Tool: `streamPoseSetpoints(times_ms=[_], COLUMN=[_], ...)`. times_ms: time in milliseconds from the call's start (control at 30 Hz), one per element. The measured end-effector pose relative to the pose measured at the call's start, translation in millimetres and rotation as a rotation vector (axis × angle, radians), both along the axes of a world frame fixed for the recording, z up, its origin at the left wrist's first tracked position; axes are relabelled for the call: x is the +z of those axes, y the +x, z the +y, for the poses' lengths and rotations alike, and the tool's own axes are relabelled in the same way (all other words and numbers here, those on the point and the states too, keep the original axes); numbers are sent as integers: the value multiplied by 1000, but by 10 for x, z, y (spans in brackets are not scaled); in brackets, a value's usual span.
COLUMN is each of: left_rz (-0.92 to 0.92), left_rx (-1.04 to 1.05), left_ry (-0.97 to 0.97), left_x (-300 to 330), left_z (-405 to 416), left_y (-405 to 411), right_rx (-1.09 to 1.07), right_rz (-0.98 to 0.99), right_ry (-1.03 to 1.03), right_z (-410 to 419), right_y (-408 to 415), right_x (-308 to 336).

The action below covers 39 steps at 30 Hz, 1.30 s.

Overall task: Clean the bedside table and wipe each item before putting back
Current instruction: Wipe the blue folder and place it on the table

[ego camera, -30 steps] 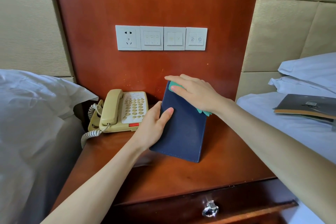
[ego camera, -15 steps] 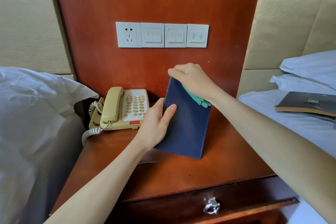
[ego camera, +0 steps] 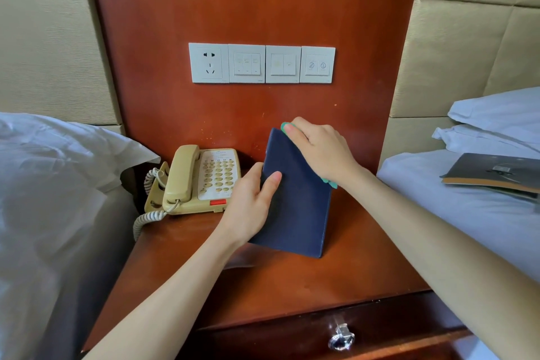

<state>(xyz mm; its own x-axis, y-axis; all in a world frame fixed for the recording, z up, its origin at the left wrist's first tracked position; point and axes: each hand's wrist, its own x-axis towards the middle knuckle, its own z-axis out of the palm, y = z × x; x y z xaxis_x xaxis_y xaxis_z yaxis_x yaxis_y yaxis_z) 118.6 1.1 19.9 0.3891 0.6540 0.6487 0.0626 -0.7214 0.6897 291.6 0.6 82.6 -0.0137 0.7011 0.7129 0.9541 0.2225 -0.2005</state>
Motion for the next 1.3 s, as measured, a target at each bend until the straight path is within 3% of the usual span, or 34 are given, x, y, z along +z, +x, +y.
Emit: streamPoseSetpoints(times_ms=[400,633,900,1100,1300], left_rz=[-5,-37,-135,-411,-564], left_rx=[-2,-24,-22,174,282], left_ry=[-118,-165,-235,-296,-419], left_x=[-19,-28,-79,-3,-18], left_z=[27,30,46,206,272], left_y=[11,51,83,-35,-55], right_rx=[-51,61,53,100,160], right_rz=[237,607,889,649,679], right_ry=[-9,38,13,-148,-248], right_z=[-73,-285,-336,-457,-517], right_y=[272,357,116,-259,-256], right_x=[-228,-360,-437,-789,-855])
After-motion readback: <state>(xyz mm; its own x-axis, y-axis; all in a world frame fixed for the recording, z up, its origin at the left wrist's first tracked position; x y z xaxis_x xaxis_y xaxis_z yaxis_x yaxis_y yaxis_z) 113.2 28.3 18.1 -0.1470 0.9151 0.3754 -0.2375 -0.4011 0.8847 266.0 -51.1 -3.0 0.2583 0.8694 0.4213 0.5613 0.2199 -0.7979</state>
